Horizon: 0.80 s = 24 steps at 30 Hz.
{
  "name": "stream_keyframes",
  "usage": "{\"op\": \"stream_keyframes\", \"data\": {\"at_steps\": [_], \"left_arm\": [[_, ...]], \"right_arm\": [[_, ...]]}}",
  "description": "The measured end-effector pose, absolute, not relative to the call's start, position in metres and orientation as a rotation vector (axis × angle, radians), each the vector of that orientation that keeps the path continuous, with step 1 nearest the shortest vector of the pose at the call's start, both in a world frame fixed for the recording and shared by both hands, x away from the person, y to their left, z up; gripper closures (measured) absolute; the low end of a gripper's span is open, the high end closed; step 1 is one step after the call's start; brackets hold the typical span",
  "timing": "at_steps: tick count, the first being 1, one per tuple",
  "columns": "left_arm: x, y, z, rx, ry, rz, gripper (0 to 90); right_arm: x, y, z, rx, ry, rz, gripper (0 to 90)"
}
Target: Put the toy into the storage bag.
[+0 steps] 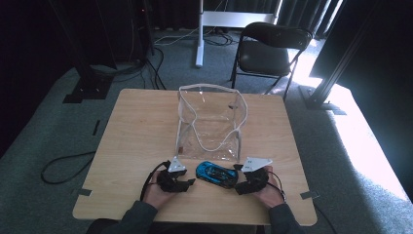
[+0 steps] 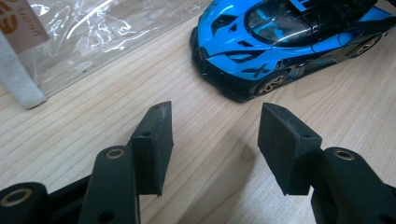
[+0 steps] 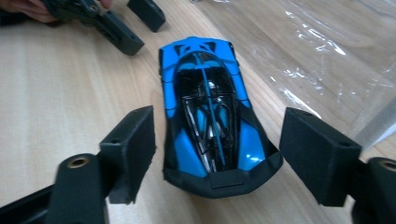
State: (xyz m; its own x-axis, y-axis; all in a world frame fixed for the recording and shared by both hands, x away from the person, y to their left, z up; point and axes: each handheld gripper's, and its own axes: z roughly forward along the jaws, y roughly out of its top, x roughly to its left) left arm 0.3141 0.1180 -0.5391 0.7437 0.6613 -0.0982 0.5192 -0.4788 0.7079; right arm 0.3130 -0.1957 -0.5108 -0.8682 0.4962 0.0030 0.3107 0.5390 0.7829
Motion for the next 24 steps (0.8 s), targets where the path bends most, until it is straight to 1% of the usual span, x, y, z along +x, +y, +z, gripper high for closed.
{"op": "stream_keyframes", "data": {"at_steps": [6,11,14,15,17,18,20,24], "left_arm": [[0.313,0.115,-0.54,2.186,0.863,0.237,45.0],[0.313,0.11,-0.541,2.184,0.845,0.237,44.8],[0.315,0.109,-0.542,2.179,0.835,0.236,44.0],[0.317,0.107,-0.542,2.176,0.832,0.234,44.0],[0.318,0.105,-0.542,2.173,0.829,0.23,44.0],[0.319,0.105,-0.542,2.173,0.825,0.23,44.0],[0.319,0.103,-0.543,2.17,0.82,0.229,44.0],[0.32,0.102,-0.544,2.164,0.813,0.225,44.0]], "right_arm": [[0.315,-0.194,-0.518,0.671,2.555,1.192,22.2],[0.32,-0.193,-0.526,0.678,2.573,1.202,23.3],[0.321,-0.192,-0.528,0.664,2.583,1.216,22.2],[0.321,-0.191,-0.53,0.654,2.588,1.203,21.7],[0.319,-0.186,-0.535,0.628,2.604,1.137,17.6],[0.317,-0.185,-0.536,0.631,2.599,1.13,17.8],[0.317,-0.186,-0.535,0.64,2.587,1.122,21.0],[0.317,-0.187,-0.537,0.631,2.585,1.137,20.7]]}}
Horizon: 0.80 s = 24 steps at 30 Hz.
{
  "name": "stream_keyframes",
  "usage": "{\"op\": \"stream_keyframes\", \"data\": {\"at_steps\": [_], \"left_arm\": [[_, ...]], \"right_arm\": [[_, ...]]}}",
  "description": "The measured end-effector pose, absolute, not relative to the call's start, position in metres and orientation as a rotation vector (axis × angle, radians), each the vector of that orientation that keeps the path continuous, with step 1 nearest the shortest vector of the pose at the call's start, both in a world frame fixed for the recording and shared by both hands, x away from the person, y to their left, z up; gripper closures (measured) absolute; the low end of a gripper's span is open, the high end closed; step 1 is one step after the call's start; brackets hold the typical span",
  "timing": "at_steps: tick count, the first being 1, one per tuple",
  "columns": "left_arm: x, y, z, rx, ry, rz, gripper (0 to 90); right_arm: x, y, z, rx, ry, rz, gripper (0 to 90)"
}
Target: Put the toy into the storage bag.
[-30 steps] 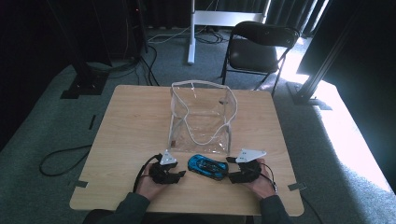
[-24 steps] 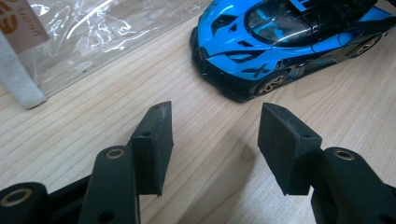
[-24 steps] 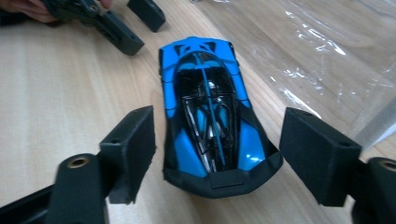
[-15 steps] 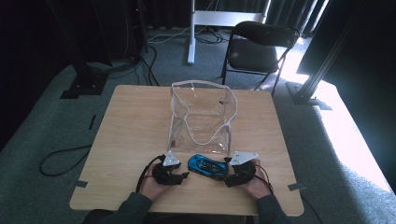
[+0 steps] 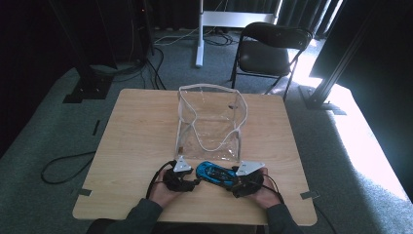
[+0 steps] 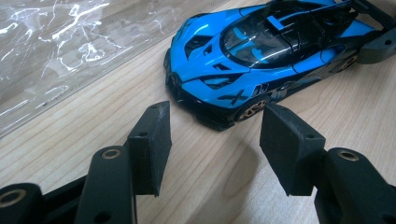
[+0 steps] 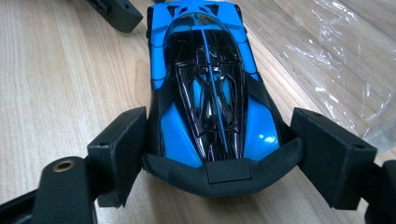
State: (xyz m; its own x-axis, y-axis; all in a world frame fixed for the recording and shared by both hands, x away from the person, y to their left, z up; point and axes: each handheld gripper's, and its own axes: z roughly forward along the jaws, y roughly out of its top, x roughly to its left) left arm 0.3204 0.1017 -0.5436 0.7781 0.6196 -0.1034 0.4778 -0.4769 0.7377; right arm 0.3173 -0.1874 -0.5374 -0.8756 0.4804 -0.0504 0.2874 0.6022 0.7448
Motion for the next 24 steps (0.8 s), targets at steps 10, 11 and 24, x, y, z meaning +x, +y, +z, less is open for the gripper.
{"op": "stream_keyframes", "data": {"at_steps": [10,11,24], "left_arm": [[0.321,0.1,-0.545,2.156,0.807,0.226,44.0],[0.321,0.1,-0.545,2.156,0.807,0.226,44.0],[0.323,0.103,-0.545,2.135,0.824,0.189,44.0]], "right_arm": [[0.318,-0.187,-0.542,0.608,2.587,1.14,20.9],[0.318,-0.187,-0.543,0.607,2.584,1.14,20.8],[0.315,-0.189,-0.533,0.603,2.575,1.213,24.0]]}}
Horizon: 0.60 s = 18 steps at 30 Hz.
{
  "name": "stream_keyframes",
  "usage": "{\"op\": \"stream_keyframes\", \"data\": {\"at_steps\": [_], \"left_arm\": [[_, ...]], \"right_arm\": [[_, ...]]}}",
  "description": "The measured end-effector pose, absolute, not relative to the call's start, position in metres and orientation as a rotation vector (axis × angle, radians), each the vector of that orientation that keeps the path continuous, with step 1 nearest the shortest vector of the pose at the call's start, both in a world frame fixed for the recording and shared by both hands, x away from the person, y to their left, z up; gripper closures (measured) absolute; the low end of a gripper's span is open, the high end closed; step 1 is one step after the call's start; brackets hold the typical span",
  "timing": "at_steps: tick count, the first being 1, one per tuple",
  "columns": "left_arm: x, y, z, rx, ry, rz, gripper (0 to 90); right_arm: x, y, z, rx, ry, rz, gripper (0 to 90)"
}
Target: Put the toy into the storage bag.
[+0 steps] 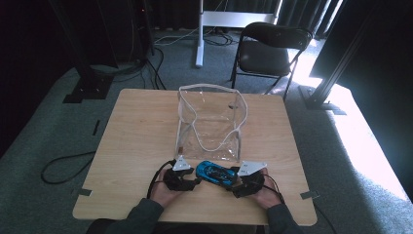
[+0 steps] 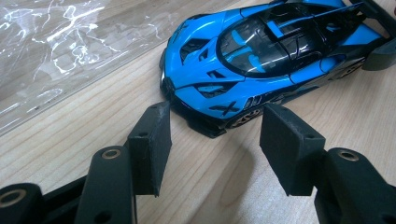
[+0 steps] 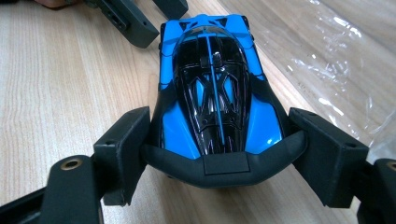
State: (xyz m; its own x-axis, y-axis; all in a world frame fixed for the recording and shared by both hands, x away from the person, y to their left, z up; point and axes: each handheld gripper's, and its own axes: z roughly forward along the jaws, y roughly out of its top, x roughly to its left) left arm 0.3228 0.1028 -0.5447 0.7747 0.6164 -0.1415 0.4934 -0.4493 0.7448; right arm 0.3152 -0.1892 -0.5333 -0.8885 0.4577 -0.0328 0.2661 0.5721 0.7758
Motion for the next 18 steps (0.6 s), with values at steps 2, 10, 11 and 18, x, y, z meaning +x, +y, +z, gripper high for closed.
{"op": "stream_keyframes", "data": {"at_steps": [2,10,11,18], "left_arm": [[0.323,0.103,-0.545,2.138,0.821,0.192,44.0],[0.322,0.102,-0.545,2.139,0.82,0.195,44.0],[0.322,0.102,-0.545,2.139,0.821,0.195,44.0],[0.323,0.103,-0.545,2.137,0.823,0.19,44.0]], "right_arm": [[0.315,-0.189,-0.533,0.596,2.577,1.197,24.0],[0.318,-0.188,-0.545,0.616,2.599,1.157,22.4],[0.317,-0.188,-0.545,0.618,2.593,1.161,22.8],[0.318,-0.188,-0.547,0.62,2.592,1.17,22.9]]}}
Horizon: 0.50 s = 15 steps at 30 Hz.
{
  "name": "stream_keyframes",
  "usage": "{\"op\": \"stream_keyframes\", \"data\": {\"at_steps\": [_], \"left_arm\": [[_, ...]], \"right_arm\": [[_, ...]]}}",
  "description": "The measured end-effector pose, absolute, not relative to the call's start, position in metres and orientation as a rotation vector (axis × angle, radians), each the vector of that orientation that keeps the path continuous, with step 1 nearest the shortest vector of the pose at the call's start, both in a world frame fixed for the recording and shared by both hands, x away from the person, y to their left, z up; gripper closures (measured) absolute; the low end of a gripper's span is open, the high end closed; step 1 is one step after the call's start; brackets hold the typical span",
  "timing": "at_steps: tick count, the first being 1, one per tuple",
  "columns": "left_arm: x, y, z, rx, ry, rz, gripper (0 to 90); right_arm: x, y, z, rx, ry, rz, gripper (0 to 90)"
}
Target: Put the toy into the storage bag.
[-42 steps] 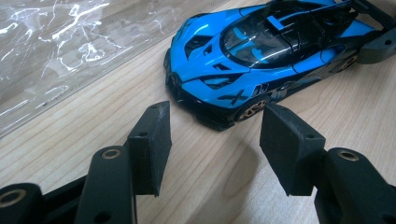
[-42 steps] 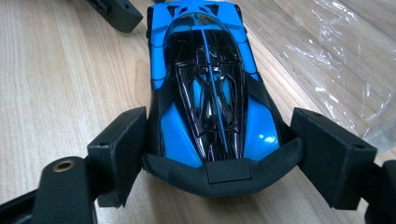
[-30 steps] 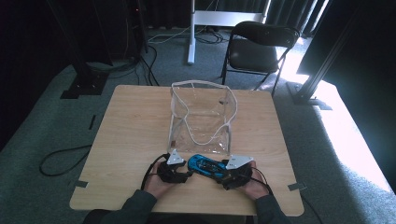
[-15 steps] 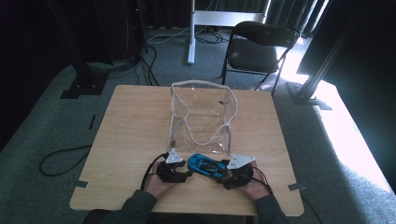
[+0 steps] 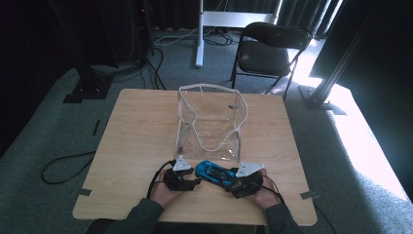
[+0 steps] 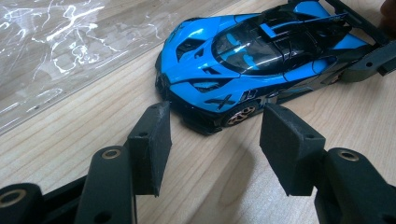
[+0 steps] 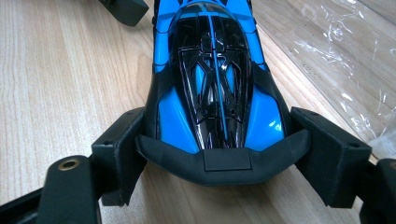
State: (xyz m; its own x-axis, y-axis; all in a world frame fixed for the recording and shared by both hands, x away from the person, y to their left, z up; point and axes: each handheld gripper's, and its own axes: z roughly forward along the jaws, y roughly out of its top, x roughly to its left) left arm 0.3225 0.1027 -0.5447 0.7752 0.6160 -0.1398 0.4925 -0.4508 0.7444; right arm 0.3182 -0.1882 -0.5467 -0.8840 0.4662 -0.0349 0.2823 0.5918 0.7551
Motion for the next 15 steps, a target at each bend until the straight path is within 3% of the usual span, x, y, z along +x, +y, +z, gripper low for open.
{"op": "stream_keyframes", "data": {"at_steps": [15], "left_arm": [[0.322,0.103,-0.545,2.126,0.834,0.179,44.0]], "right_arm": [[0.308,-0.185,-0.528,0.58,2.54,1.152,24.1]]}}
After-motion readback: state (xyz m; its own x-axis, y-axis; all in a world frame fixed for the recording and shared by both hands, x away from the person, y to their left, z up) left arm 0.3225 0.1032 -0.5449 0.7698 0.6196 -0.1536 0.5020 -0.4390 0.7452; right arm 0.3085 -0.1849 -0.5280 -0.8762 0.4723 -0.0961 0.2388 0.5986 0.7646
